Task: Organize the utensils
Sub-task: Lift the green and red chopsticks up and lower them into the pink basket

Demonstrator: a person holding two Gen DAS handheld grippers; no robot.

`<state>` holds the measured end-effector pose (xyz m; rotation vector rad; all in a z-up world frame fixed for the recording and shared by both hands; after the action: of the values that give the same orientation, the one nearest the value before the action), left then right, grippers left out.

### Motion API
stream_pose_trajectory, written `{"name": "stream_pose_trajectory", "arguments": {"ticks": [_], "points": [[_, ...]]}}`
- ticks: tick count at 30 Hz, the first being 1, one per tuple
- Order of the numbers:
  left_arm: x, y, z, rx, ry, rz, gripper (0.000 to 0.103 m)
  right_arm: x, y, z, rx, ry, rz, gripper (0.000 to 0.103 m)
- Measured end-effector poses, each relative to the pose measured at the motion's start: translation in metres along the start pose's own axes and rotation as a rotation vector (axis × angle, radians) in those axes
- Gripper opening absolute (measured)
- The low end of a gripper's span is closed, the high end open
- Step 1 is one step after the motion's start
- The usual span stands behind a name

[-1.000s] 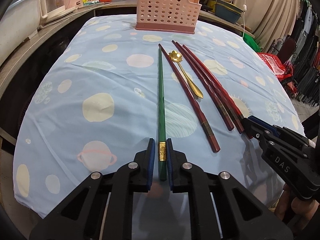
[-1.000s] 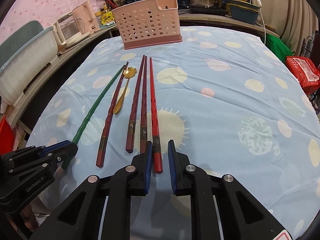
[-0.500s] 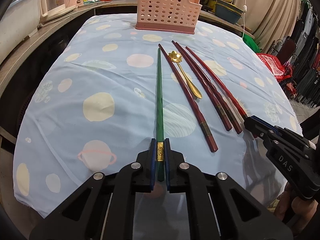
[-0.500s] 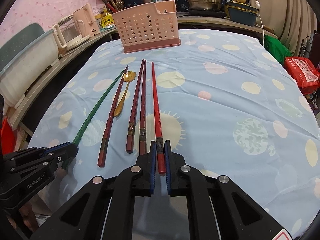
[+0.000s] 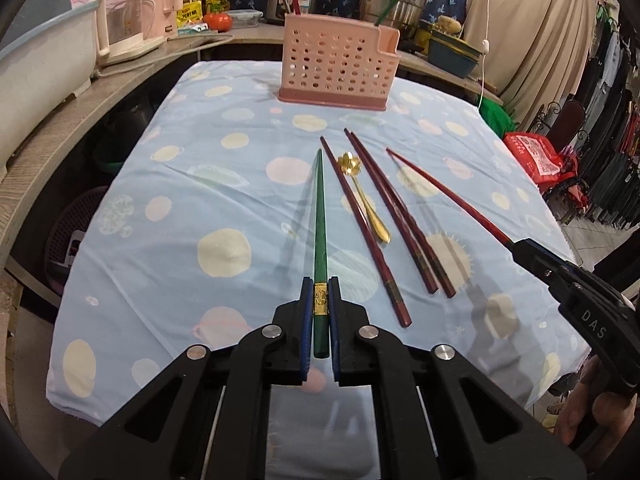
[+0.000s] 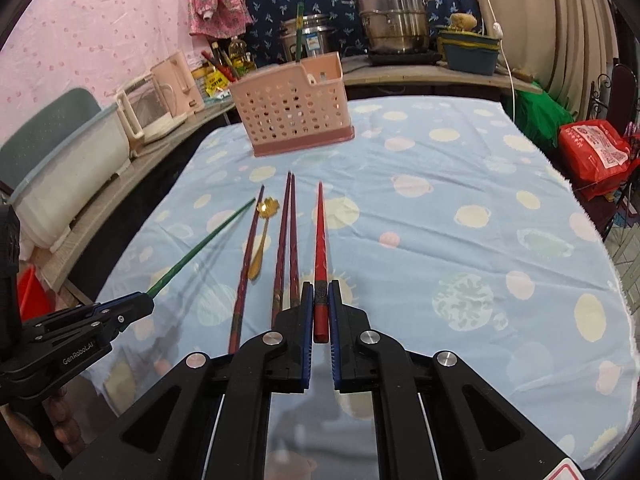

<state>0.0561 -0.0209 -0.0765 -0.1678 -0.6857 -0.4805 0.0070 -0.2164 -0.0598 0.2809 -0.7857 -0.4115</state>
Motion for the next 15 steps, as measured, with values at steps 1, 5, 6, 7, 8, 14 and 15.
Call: {"name": "stream_pose_trajectory", "arguments": {"ticks": [1,5,6,7,8,14,15], "points": [[0.002,0.001,0.005,0.002,-0.012,0.002,0.007,0.004,0.001,0.005,0.006,-0.014,-0.002,0.007],[0.013,0.006,0.023,0.015,-0.059,0.009,0.007,0.019,0.005,0.024,0.024,-0.066,-0.005,0.007],[0.017,0.008,0.028,0.018,-0.075,0.012,0.007,0.022,0.004,0.029,0.027,-0.078,-0.005,0.007],[0.020,0.010,0.033,0.022,-0.088,0.013,0.007,0.026,0.005,0.033,0.029,-0.091,-0.006,0.007],[0.024,0.012,0.037,0.030,-0.101,0.015,0.007,0.031,0.005,0.038,0.031,-0.106,-0.007,0.007],[0.054,0.025,0.060,0.061,-0.180,0.019,0.007,0.062,0.005,0.058,0.036,-0.179,-0.014,0.007],[0.062,0.028,0.063,0.067,-0.193,0.018,0.007,0.066,0.005,0.060,0.037,-0.188,-0.013,0.007]]}}
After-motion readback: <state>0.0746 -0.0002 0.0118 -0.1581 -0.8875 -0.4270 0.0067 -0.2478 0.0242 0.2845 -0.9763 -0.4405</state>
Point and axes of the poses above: each gripper's, at about its wrist camera, not at the fingertips, and z roughly against the way its jaws point, y to its left, x to its top, the point moved 5 cm from there along -z, roughly the way its jaws point, and after that the axes turned 15 degrees about -z, right-handed, at the moved point
